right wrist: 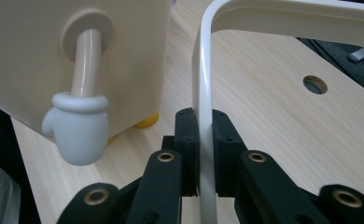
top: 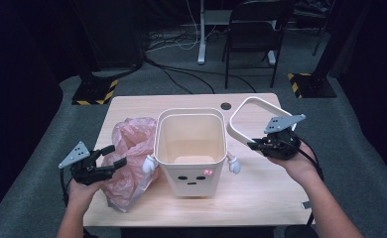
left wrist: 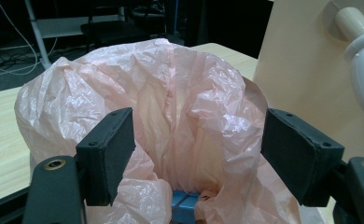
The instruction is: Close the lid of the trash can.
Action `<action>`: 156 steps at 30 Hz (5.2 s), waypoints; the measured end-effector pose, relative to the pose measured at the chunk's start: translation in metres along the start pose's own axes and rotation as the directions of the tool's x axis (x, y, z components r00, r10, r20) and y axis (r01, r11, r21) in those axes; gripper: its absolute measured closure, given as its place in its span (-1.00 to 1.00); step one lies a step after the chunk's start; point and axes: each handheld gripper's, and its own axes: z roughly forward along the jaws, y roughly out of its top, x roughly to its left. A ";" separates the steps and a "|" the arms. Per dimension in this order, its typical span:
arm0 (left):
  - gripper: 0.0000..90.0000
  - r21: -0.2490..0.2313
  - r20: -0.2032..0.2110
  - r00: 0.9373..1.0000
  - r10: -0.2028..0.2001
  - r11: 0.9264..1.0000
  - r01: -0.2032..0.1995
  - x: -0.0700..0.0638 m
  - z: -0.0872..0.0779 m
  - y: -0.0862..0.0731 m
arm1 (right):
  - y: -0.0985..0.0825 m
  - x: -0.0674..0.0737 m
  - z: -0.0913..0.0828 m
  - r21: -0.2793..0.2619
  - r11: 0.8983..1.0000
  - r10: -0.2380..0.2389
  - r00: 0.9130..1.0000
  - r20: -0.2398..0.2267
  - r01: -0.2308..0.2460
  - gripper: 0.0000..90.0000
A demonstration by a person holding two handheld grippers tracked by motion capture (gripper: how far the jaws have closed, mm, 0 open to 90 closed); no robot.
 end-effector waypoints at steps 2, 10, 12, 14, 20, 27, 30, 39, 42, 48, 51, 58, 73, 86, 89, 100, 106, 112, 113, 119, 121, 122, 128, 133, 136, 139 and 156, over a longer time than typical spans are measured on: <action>-0.43 0.001 0.000 1.000 0.001 1.000 -0.001 0.000 0.000 0.000 | 0.003 0.001 -0.002 0.000 1.000 -0.001 1.000 0.001 0.001 0.85; -0.43 0.003 0.001 1.000 0.002 1.000 -0.002 0.000 0.000 0.000 | 0.012 0.000 -0.010 -0.013 1.000 -0.011 1.000 0.003 0.011 0.85; -0.43 0.005 0.001 1.000 0.003 1.000 -0.003 -0.001 0.000 0.000 | 0.015 0.000 -0.013 -0.015 1.000 -0.017 1.000 0.004 0.017 0.85; -0.43 0.004 0.002 1.000 0.003 1.000 -0.003 -0.001 0.000 0.000 | 0.017 0.000 -0.015 -0.018 1.000 -0.019 1.000 0.005 0.019 0.85; -0.43 0.004 0.003 1.000 0.002 1.000 -0.002 -0.001 0.001 0.000 | 0.025 0.001 -0.023 -0.030 0.999 -0.031 1.000 0.002 0.031 0.85; -0.43 0.008 0.002 1.000 0.002 1.000 -0.002 -0.001 0.001 0.001 | 0.035 0.005 -0.031 -0.033 0.998 -0.050 0.999 0.005 0.050 0.85; -0.43 0.011 0.004 1.000 0.004 1.000 -0.004 -0.002 0.002 0.000 | 0.039 0.005 -0.033 -0.036 0.998 -0.055 0.998 0.003 0.055 0.85; -0.43 0.010 0.003 1.000 0.004 1.000 -0.004 -0.002 0.002 0.001 | 0.052 0.010 -0.043 -0.044 0.995 -0.086 0.996 0.001 0.086 0.85; -0.43 0.010 0.004 1.000 0.005 1.000 -0.005 -0.002 0.002 0.001 | 0.055 0.011 -0.046 -0.044 0.995 -0.092 0.996 0.008 0.092 0.85; -0.43 0.010 0.003 1.000 0.004 1.000 -0.004 -0.002 0.001 0.002 | 0.063 0.014 -0.055 -0.057 0.992 -0.110 0.994 0.004 0.110 0.85; -0.43 0.006 0.001 1.000 0.002 1.000 -0.002 -0.001 0.001 0.002 | 0.067 0.018 -0.058 -0.062 0.991 -0.122 0.993 -0.004 0.122 0.85; -0.43 0.013 0.005 1.000 0.004 1.000 -0.004 -0.002 0.001 0.002 | 0.078 0.035 -0.061 -0.082 0.982 -0.172 0.984 -0.037 0.169 0.85; -0.43 0.003 0.005 1.000 -0.002 1.000 0.002 -0.001 0.001 0.003 | 0.094 0.061 -0.052 -0.108 0.966 -0.249 0.962 -0.114 0.237 0.85; -0.43 0.002 0.006 1.000 -0.010 1.000 0.010 0.000 0.000 0.002 | 0.106 0.076 -0.045 -0.125 0.952 -0.296 0.940 -0.170 0.278 0.85; -0.43 0.000 0.006 1.000 -0.010 1.000 0.010 0.000 0.000 0.002 | 0.110 0.080 -0.043 -0.129 0.949 -0.309 0.932 -0.189 0.289 0.85; -0.43 -0.004 0.006 1.000 -0.014 1.000 0.014 0.000 -0.001 0.002 | 0.124 0.098 -0.032 -0.145 0.933 -0.357 0.899 -0.256 0.329 0.85; -0.43 -0.003 0.007 1.000 -0.013 1.000 0.013 0.000 0.000 0.002 | 0.131 0.108 -0.026 -0.147 0.923 -0.384 0.879 -0.283 0.356 0.85; -0.43 -0.005 0.006 1.000 -0.015 1.000 0.015 0.001 -0.001 0.002 | 0.135 0.118 -0.022 -0.143 0.910 -0.414 0.858 -0.303 0.388 0.85; -0.43 -0.006 0.006 1.000 -0.015 1.000 0.015 0.001 -0.001 0.002 | 0.136 0.119 -0.022 -0.141 0.909 -0.417 0.856 -0.305 0.393 0.85; -0.43 -0.003 0.007 1.000 -0.015 1.000 0.015 0.000 0.000 0.001 | 0.137 0.120 -0.019 -0.135 0.908 -0.419 0.849 -0.321 0.397 0.85; -0.43 -0.003 0.008 1.000 -0.013 1.000 0.013 0.001 0.000 0.001 | 0.137 0.121 -0.018 -0.134 0.906 -0.423 0.846 -0.324 0.401 0.85; -0.43 -0.003 0.008 1.000 -0.013 1.000 0.013 0.001 0.000 0.001 | 0.137 0.122 -0.018 -0.133 0.905 -0.425 0.844 -0.327 0.404 0.85; -0.43 -0.004 0.008 1.000 -0.015 1.000 0.015 0.000 0.000 0.001 | 0.138 0.124 -0.016 -0.128 0.901 -0.433 0.835 -0.339 0.415 0.85; -0.43 -0.005 0.008 1.000 -0.016 1.000 0.016 0.000 0.000 0.001 | 0.139 0.125 -0.015 -0.121 0.900 -0.434 0.829 -0.352 0.419 0.85; -0.43 -0.001 0.008 1.000 -0.014 1.000 0.014 0.001 0.000 0.001 | 0.139 0.125 -0.015 -0.119 0.900 -0.433 0.829 -0.354 0.420 0.85; -0.43 0.000 0.008 1.000 -0.012 1.000 0.012 0.001 0.000 0.001 | 0.138 0.127 -0.014 -0.114 0.895 -0.442 0.821 -0.362 0.432 0.85; -0.43 -0.001 0.007 1.000 -0.013 1.000 0.013 0.001 0.000 0.001 | 0.136 0.126 -0.007 -0.091 0.889 -0.447 0.812 -0.374 0.448 0.85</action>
